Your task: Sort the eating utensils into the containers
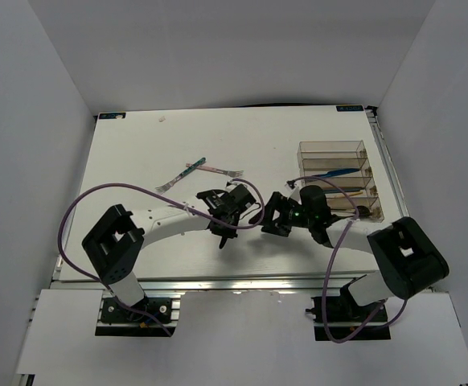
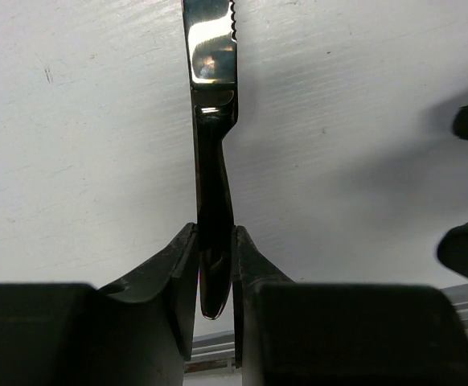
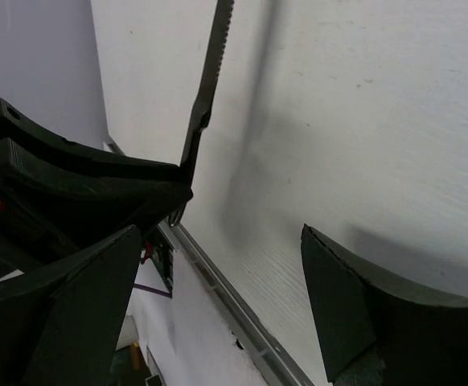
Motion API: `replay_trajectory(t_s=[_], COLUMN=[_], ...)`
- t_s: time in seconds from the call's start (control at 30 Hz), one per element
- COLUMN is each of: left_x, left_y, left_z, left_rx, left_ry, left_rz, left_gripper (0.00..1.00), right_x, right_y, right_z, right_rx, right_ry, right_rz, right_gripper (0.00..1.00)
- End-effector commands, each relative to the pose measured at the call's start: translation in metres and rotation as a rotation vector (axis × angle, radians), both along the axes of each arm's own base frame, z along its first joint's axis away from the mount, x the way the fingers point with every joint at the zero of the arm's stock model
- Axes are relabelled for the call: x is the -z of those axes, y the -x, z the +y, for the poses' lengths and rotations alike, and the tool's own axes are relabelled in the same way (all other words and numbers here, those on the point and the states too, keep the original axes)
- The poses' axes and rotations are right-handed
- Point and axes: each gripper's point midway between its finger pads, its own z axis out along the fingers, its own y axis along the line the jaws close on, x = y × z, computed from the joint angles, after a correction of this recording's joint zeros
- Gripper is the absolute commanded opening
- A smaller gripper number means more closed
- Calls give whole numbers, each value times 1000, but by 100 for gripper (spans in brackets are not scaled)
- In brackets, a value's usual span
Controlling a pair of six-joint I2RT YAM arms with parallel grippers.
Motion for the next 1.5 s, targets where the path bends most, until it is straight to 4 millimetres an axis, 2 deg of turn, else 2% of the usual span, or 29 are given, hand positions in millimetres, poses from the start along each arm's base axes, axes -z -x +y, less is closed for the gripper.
replay_trajectory(t_s=[0.0, 0.17, 0.47, 0.57, 0.63, 0.67, 0.7, 0.77, 0.8, 0.93, 1.03, 1.07, 1.1, 1.13, 1.17, 1.2, 1.27, 1.3, 1.37, 1.4, 1.43, 1.47], left_x=[-31, -37, -48, -45, -45, -46, -46, -50, -52, -61, -74, -86, -93, -99, -107, -120, -131, -134, -136, -139, -137, -138], left_y=[-8, -3, 5, 8, 8, 8, 8, 7, 5, -2, -9, -10, -11, -11, -14, -14, -16, -14, -13, -10, -9, -8], left_z=[-20, -35, -61, -68, -71, -72, -71, -71, -69, -62, -52, -50, -45, -42, -35, -26, -12, -2, 8, 13, 17, 20], left_rx=[-1, 27, 69, 78, 83, 85, 83, 81, 75, 45, 6, -8, -17, -27, -48, -60, -88, -94, -92, -91, -91, -99], left_ry=[104, 145, 206, 220, 225, 226, 224, 227, 217, 180, 142, 160, 160, 165, 161, 165, 151, 142, 121, 122, 114, 115], left_rz=[-67, -70, -89, -84, -84, -85, -89, -98, -108, -143, -182, -205, -220, -236, -269, -295, -342, -353, -372, -377, -376, -382], left_gripper=[0, 0, 0, 0, 0, 0, 0, 0, 0, 0, 41, 93, 98, 98, 98, 98, 98, 98, 98, 98, 98, 98], right_x=[-22, -27, -10, -14, -15, -16, -15, -18, -19, -24, -34, -38, -41, -43, -53, -51, -64, -60, -71, -67, -69, -70], right_y=[-8, -15, -23, -22, -21, -22, -22, -22, -23, -21, -26, -29, -37, -41, -48, -59, -78, -92, -118, -131, -141, -158], right_z=[20, 37, 62, 73, 77, 78, 77, 76, 75, 72, 66, 62, 56, 51, 47, 34, 19, -1, -24, -51, -65, -95], right_rx=[17, 25, 39, 19, 10, 14, 20, 24, 34, 41, 61, 72, 95, 104, 116, 156, 198, 258, 347, 434, 481, 576], right_ry=[-125, -156, -146, -189, -215, -220, -219, -226, -225, -222, -217, -210, -206, -197, -204, -185, -182, -154, -129, -101, -93, -84], right_rz=[-18, 4, 115, 142, 144, 145, 145, 132, 128, 112, 84, 81, 72, 61, 38, 55, 29, 58, 35, 68, 69, 67], right_gripper=[84, 84, 83, 77, 64, 54, 32, 14, 0, 0, 0, 0, 0, 0, 0, 0, 0, 0, 0, 0, 0, 0])
